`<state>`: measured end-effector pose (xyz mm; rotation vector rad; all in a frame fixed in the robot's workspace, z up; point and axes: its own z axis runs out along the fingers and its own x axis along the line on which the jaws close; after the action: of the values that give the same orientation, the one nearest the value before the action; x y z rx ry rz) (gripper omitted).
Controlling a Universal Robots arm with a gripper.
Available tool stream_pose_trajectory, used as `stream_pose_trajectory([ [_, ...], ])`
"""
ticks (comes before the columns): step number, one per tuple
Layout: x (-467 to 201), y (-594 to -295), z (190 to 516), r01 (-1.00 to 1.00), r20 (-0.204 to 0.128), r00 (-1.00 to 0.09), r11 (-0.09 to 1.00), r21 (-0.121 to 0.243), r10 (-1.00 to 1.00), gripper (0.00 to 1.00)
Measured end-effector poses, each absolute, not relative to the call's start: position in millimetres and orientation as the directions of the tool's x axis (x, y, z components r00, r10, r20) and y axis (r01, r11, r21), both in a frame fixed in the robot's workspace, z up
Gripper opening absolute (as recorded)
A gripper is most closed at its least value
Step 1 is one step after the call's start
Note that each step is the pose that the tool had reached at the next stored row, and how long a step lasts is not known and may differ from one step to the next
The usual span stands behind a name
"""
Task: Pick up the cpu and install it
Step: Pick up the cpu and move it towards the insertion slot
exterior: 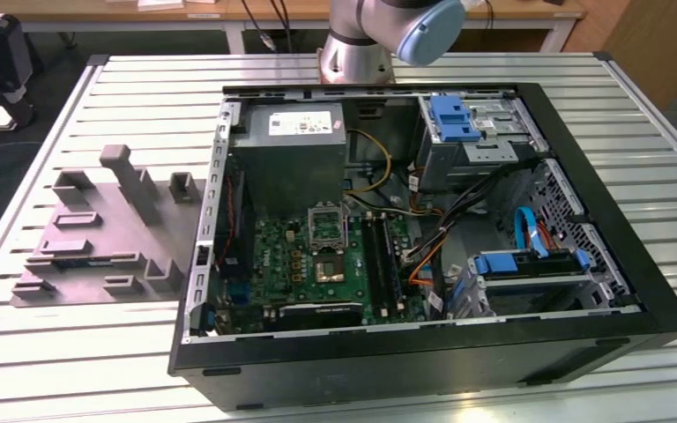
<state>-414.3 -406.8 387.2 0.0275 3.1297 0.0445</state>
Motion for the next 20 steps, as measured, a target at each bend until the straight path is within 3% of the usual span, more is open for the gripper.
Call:
stream_pose_trajectory([
  [20, -396.7, -406.8, 387.2, 0.017, -0.011, -1.000, 0.999, 0.028, 0.018, 0.47],
])
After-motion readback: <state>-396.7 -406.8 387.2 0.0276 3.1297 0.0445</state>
